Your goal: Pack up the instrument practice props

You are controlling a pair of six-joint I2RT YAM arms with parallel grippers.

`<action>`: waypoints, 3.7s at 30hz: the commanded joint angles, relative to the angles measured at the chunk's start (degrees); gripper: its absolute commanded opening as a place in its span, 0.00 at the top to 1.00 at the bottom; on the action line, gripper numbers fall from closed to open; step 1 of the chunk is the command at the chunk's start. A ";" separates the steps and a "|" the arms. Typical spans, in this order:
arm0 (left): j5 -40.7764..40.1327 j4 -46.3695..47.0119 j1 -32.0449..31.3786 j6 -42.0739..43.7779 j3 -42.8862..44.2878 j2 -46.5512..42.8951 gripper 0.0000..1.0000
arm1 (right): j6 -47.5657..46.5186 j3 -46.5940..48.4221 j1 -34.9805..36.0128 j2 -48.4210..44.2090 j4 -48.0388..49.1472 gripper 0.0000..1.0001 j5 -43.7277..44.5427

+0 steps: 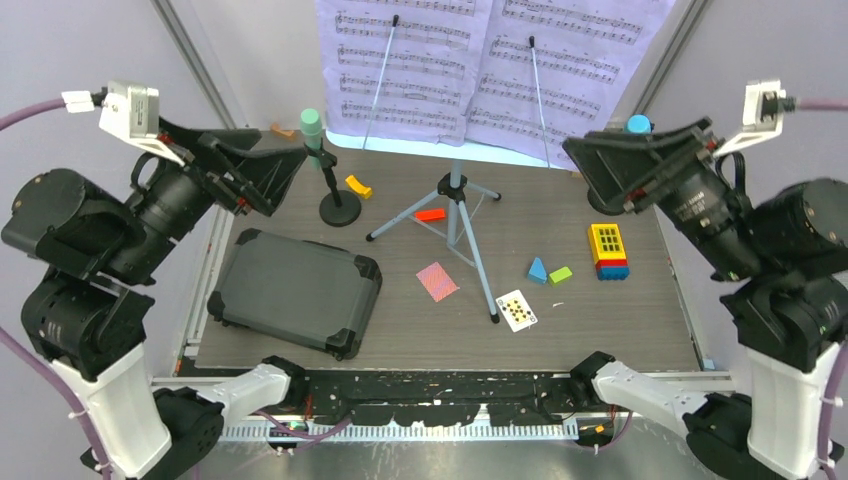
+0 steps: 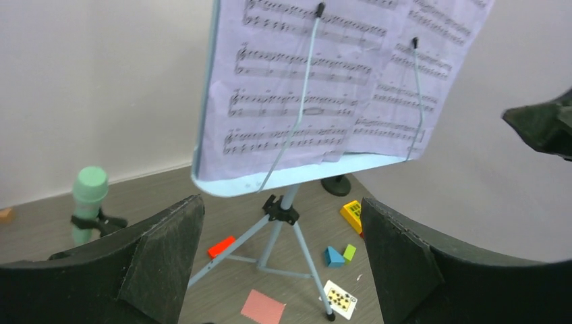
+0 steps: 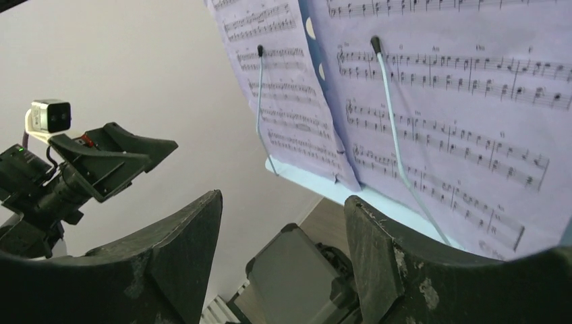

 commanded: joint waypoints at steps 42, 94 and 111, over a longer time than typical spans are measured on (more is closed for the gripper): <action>16.67 29.36 -1.76 -13.53 -4.85 15.27 0.41 | 0.87 8.47 0.24 19.43 24.46 0.40 3.45; 14.95 33.97 -3.87 -15.83 -8.67 16.68 1.00 | 0.70 12.49 0.25 27.43 31.27 0.55 -2.34; 15.85 35.76 -3.87 -16.61 -10.52 15.98 1.00 | 1.88 13.67 0.23 29.58 32.08 0.67 -4.58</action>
